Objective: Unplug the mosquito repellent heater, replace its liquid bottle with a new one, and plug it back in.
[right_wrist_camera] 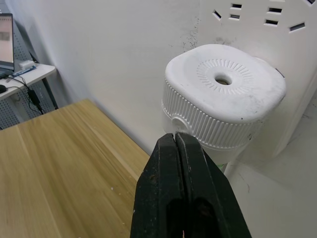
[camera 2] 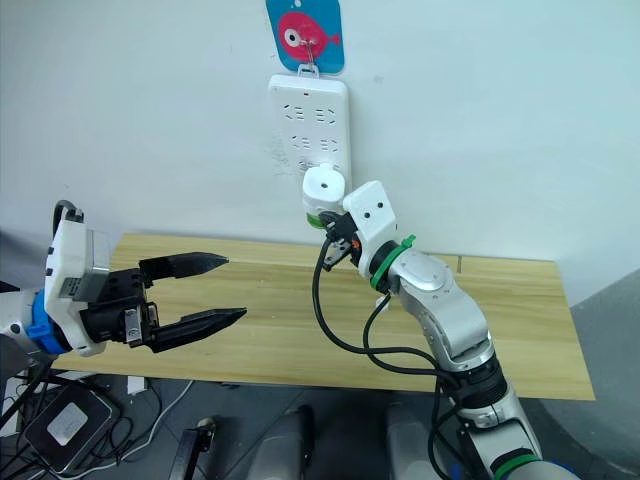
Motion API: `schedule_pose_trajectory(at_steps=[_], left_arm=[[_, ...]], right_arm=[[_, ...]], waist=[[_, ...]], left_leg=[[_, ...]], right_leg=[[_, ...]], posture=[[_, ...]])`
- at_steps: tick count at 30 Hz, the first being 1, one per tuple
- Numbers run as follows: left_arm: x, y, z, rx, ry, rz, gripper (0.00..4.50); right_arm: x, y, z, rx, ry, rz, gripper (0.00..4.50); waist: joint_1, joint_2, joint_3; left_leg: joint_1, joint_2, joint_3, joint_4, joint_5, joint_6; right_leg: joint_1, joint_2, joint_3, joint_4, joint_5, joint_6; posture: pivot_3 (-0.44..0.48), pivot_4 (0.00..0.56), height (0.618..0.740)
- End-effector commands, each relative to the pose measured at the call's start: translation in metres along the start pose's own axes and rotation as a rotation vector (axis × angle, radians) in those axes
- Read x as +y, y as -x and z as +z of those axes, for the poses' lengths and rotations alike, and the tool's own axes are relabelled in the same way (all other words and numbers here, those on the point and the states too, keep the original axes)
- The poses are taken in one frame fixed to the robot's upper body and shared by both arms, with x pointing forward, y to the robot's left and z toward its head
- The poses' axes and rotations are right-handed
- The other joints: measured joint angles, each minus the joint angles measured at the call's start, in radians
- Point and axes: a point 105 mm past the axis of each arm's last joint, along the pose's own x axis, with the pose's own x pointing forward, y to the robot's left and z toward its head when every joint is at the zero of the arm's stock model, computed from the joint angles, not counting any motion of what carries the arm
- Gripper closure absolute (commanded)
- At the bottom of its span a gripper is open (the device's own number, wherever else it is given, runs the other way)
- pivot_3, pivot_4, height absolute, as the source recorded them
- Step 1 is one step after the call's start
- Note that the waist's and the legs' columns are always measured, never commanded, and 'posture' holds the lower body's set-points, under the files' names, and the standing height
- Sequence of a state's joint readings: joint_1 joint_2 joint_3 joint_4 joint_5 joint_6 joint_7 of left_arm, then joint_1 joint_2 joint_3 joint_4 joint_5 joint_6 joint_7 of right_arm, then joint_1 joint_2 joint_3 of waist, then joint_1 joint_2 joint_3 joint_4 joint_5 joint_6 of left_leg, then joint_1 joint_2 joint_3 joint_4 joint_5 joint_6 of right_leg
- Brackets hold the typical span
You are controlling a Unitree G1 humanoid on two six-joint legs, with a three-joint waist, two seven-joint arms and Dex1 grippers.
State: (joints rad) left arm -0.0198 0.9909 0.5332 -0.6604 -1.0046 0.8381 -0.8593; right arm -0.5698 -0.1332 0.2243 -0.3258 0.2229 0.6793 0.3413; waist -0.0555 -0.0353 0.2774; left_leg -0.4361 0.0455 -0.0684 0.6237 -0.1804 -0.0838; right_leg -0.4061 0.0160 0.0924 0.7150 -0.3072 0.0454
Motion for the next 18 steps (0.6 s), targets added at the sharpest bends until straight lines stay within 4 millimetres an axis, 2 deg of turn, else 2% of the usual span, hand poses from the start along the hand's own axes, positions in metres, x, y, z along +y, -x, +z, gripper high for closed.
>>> schedule_pose_trajectory(at_steps=[1, 4, 7, 13, 18], left_arm=[[-0.001, -0.001, 0.006, -0.011, -0.045, -0.004, 0.00], [-0.001, -0.003, 0.006, -0.013, -0.044, -0.011, 0.00], [-0.001, -0.004, 0.005, -0.016, -0.043, -0.014, 0.00], [0.008, 0.000, -0.003, -0.006, -0.028, 0.013, 0.00], [0.022, 0.002, -0.015, 0.011, -0.065, 0.056, 0.00]], right_arm=[[-0.018, 0.002, 0.018, -0.057, -0.015, -0.095, 4.46], [-0.024, 0.004, 0.014, -0.038, -0.036, -0.126, 4.46], [-0.022, 0.005, 0.014, -0.029, -0.041, -0.106, 4.46], [0.008, 0.018, 0.024, -0.065, 0.011, 0.113, 4.46], [0.020, 0.038, 0.028, -0.059, 0.094, 0.252, 4.46]], waist=[[0.000, 0.000, 0.000], [0.000, 0.000, 0.000], [-0.001, 0.000, 0.000], [0.000, 0.000, 0.000], [-0.002, 0.000, -0.001]], left_leg=[[0.000, 0.000, 0.000, 0.000, 0.000, 0.000], [0.000, 0.000, 0.000, 0.001, 0.000, 0.000], [0.000, 0.000, 0.000, 0.001, 0.000, 0.000], [0.000, -0.001, 0.001, 0.002, 0.000, 0.000], [0.000, 0.000, 0.001, 0.000, 0.000, 0.000]], right_leg=[[0.000, 0.000, 0.000, 0.000, 0.000, 0.000], [0.000, 0.000, 0.000, 0.000, 0.000, 0.000], [0.000, 0.000, 0.000, 0.001, 0.000, 0.000], [0.000, 0.000, 0.000, 0.000, 0.000, 0.000], [0.000, 0.000, 0.000, 0.000, 0.000, 0.000]], posture=[[0.023, 0.190, 0.725], [0.020, 0.189, 0.725], [0.016, 0.189, 0.725], [-0.001, 0.180, 0.725], [-0.029, 0.167, 0.725]])
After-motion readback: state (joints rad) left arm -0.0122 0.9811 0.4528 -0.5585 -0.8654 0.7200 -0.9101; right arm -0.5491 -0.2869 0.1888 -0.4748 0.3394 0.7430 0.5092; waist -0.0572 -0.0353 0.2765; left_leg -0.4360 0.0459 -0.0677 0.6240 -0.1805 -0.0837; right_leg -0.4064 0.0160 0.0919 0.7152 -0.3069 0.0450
